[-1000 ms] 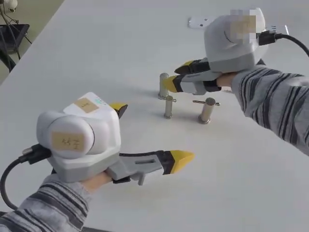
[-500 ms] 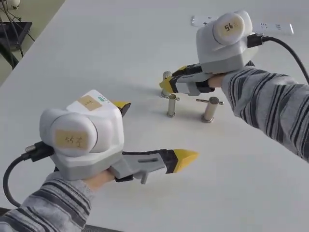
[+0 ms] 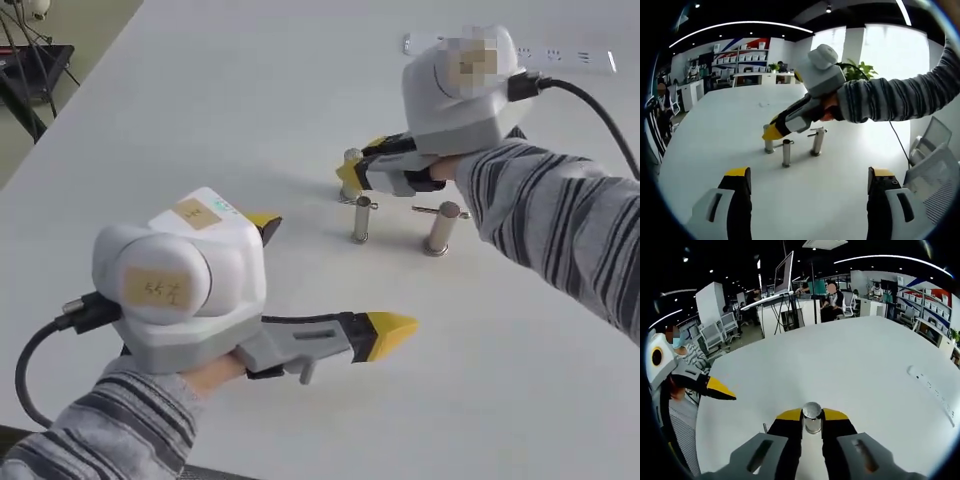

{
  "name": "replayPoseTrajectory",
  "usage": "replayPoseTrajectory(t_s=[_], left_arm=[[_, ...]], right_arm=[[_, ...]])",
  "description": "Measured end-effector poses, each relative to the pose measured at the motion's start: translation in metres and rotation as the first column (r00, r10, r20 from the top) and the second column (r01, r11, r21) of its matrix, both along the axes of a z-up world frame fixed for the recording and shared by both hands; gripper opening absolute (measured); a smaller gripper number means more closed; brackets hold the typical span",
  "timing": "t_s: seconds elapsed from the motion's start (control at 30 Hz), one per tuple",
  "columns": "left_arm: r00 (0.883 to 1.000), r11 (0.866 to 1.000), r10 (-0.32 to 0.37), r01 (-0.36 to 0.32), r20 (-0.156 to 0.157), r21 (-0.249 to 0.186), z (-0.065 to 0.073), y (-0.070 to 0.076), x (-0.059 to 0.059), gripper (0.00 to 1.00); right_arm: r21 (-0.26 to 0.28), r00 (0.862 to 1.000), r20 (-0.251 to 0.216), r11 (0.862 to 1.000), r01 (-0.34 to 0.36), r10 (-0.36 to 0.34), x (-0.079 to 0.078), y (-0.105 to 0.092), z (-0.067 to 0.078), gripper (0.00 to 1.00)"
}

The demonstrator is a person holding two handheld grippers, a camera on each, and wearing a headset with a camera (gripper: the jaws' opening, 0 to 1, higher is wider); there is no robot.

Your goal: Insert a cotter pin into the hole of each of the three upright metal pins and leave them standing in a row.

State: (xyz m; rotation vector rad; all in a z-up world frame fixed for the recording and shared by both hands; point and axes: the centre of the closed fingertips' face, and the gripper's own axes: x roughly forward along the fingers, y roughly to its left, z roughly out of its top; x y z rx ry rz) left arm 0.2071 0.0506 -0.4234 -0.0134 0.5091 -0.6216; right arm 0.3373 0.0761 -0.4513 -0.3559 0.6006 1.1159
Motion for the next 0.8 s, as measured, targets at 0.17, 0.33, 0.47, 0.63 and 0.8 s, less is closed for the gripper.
replayPoseTrajectory(t_s=[0.17, 0.33, 0.47, 0.63, 0.8], left_arm=[[1.000, 1.000, 0.000, 0.000, -0.001, -0.009, 0.001, -0.001, -0.001, 0.95], [1.000, 1.000, -0.007, 0.007, -0.002, -0.005, 0.000, -0.003, -0.001, 0.95], [1.000, 1.000, -0.011, 0.011, -0.005, -0.001, 0.000, -0.004, -0.001, 0.95], [1.000, 1.000, -0.018, 0.018, 0.001, -0.003, 0.001, -0.006, -0.002, 0.95], [1.000, 1.000, -0.026, 0.026, 0.004, -0.004, 0.002, -0.008, -0.003, 0.95]], right_arm=[[-0.010, 1.000, -0.008, 1.000, -0.004, 0.004, 0.001, -0.002, 0.000, 0.08], [-0.018, 1.000, 0.005, 1.000, -0.001, 0.001, 0.002, -0.008, 0.003, 0.08], [-0.015, 1.000, 0.015, 1.000, -0.015, 0.015, 0.004, -0.019, 0.009, 0.08], [-0.028, 0.999, 0.027, 0.999, -0.020, 0.020, 0.003, -0.037, 0.014, 0.08], [-0.049, 0.999, 0.028, 0.999, -0.014, 0.016, 0.004, -0.057, 0.013, 0.08]])
